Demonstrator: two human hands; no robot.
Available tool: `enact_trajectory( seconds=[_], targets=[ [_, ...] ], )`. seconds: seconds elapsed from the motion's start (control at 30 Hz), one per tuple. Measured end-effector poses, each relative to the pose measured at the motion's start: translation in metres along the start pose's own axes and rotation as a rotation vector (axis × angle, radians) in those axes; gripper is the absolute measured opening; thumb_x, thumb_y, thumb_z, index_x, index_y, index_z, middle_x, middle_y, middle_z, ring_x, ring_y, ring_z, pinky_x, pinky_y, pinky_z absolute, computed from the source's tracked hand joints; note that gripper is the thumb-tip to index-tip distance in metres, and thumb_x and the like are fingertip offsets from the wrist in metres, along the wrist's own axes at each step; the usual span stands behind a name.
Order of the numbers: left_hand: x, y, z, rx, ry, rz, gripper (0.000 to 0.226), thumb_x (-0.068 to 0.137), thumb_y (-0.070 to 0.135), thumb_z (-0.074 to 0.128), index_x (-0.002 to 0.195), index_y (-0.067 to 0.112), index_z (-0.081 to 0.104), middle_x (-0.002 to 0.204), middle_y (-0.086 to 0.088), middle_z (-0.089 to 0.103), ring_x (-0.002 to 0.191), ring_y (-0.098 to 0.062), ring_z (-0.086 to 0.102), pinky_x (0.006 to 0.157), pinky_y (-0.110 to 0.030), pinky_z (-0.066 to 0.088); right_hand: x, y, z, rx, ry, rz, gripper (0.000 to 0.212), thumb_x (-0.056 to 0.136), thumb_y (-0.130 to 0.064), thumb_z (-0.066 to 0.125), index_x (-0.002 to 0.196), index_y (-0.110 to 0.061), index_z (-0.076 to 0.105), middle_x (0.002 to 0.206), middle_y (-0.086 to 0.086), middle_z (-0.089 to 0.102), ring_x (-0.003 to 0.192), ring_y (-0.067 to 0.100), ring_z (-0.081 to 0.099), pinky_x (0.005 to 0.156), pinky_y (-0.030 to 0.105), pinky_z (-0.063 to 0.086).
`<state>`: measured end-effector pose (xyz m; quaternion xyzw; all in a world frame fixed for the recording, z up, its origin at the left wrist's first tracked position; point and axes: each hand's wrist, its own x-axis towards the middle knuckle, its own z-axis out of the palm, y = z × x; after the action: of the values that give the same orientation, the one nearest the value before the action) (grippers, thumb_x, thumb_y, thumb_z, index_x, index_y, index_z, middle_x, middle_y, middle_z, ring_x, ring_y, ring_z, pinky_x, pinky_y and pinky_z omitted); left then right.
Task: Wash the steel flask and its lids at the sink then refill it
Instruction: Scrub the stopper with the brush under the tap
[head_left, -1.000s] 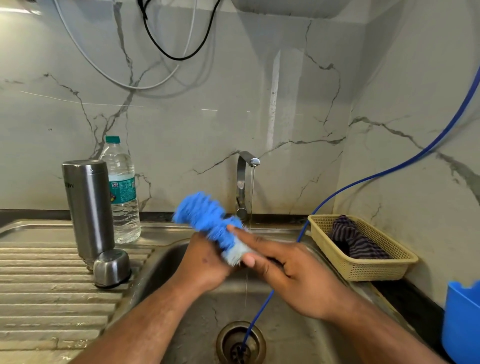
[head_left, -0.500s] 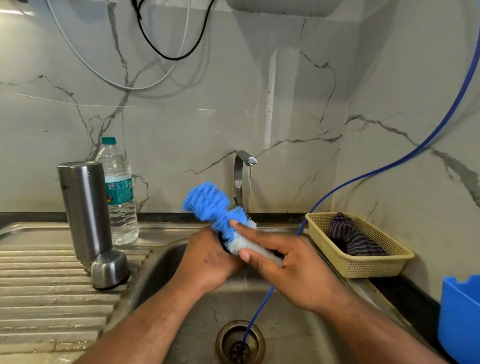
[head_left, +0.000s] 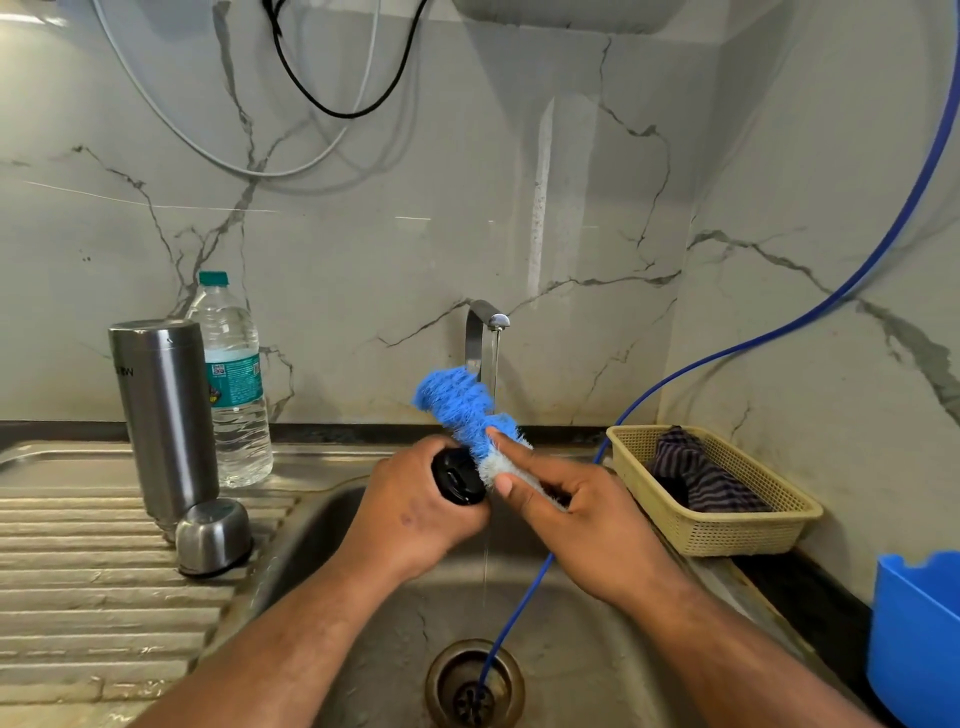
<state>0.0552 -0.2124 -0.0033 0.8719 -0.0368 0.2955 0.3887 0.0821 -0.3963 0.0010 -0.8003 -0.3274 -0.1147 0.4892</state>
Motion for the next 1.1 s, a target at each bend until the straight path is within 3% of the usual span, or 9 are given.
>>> enact_trajectory(
  seconds=[0.3, 0.43, 0.57, 0.67, 0.77, 0.87, 0.93, 1.03, 1.1],
  targets=[
    [-0.004, 0.005, 0.005, 0.029, -0.147, 0.029, 0.021, 0.07, 0.019, 0.082, 0.077, 0.029, 0.064, 0.071, 0.016, 0.069, 0.065, 0.001, 0.066, 0.056, -0.016, 0.049, -0.002, -0.011, 0.002, 0.046, -0.01, -0.04, 0.04, 0.102, -0.038, 0.061, 0.135, -0.059, 0.055, 0.134, -0.031, 0.06, 0.125, -0.018, 0.051, 0.11, 0.018, 0.043],
    [-0.004, 0.004, -0.002, -0.011, -0.157, 0.053, 0.019, 0.075, 0.026, 0.082, 0.088, 0.036, 0.072, 0.08, 0.02, 0.073, 0.077, 0.007, 0.068, 0.067, -0.014, 0.053, -0.008, -0.02, 0.005, -0.098, -0.027, -0.139, 0.044, 0.101, -0.036, 0.063, 0.134, -0.063, 0.054, 0.122, -0.025, 0.071, 0.107, -0.007, 0.066, 0.094, 0.024, 0.055],
    [0.002, -0.002, -0.007, -0.079, -0.004, -0.036, 0.026, 0.067, 0.034, 0.084, 0.09, 0.031, 0.073, 0.079, 0.018, 0.074, 0.073, 0.006, 0.069, 0.063, -0.014, 0.052, -0.007, -0.012, -0.001, -0.158, -0.007, -0.116, 0.046, 0.097, -0.031, 0.065, 0.126, -0.066, 0.059, 0.102, -0.035, 0.068, 0.088, -0.014, 0.063, 0.077, 0.013, 0.047],
    [-0.004, 0.005, 0.003, 0.004, -0.072, 0.008, 0.023, 0.068, 0.028, 0.084, 0.08, 0.034, 0.065, 0.069, 0.017, 0.068, 0.067, 0.01, 0.064, 0.055, -0.008, 0.043, -0.003, -0.007, -0.002, -0.097, 0.039, -0.052, 0.043, 0.098, -0.03, 0.064, 0.125, -0.064, 0.061, 0.108, -0.028, 0.074, 0.102, -0.008, 0.068, 0.087, 0.021, 0.055],
    [-0.009, 0.007, 0.011, 0.008, -0.146, 0.063, 0.027, 0.074, 0.023, 0.084, 0.083, 0.039, 0.064, 0.076, 0.016, 0.07, 0.075, 0.008, 0.067, 0.063, -0.011, 0.051, -0.006, -0.013, 0.004, 0.018, -0.01, -0.11, 0.043, 0.102, -0.025, 0.063, 0.132, -0.055, 0.062, 0.115, -0.009, 0.077, 0.111, 0.009, 0.07, 0.094, 0.025, 0.057],
    [-0.008, 0.0, 0.001, -0.017, -0.047, 0.022, 0.038, 0.08, 0.015, 0.082, 0.084, 0.045, 0.059, 0.078, 0.019, 0.066, 0.08, 0.01, 0.066, 0.067, -0.006, 0.048, -0.011, -0.02, 0.01, -0.075, -0.109, -0.184, 0.046, 0.1, -0.02, 0.064, 0.134, -0.05, 0.062, 0.085, -0.026, 0.072, 0.066, -0.001, 0.062, 0.065, 0.017, 0.051],
    [-0.004, 0.0, -0.008, -0.011, 0.011, -0.006, 0.032, 0.077, 0.02, 0.084, 0.079, 0.043, 0.061, 0.069, 0.024, 0.063, 0.071, 0.019, 0.061, 0.06, -0.001, 0.042, -0.009, -0.015, 0.007, -0.105, -0.09, -0.138, 0.048, 0.097, -0.018, 0.064, 0.13, -0.052, 0.065, 0.069, -0.022, 0.066, 0.055, -0.002, 0.048, 0.057, 0.017, 0.042],
    [-0.001, 0.004, -0.004, -0.006, 0.0, -0.012, 0.022, 0.068, 0.033, 0.086, 0.082, 0.035, 0.068, 0.069, 0.02, 0.069, 0.069, 0.013, 0.064, 0.057, -0.007, 0.042, -0.003, -0.005, 0.003, -0.084, -0.027, -0.049, 0.048, 0.093, -0.025, 0.063, 0.125, -0.062, 0.064, 0.09, -0.027, 0.075, 0.077, 0.014, 0.074, 0.068, 0.034, 0.06],
    [-0.005, 0.006, 0.007, 0.03, -0.084, 0.015, 0.022, 0.068, 0.035, 0.082, 0.083, 0.036, 0.066, 0.072, 0.018, 0.069, 0.07, 0.01, 0.064, 0.057, -0.009, 0.044, 0.0, -0.004, 0.005, -0.036, 0.004, -0.018, 0.046, 0.089, -0.037, 0.059, 0.125, -0.066, 0.06, 0.111, -0.006, 0.077, 0.107, 0.031, 0.07, 0.088, 0.051, 0.059]
  ],
)
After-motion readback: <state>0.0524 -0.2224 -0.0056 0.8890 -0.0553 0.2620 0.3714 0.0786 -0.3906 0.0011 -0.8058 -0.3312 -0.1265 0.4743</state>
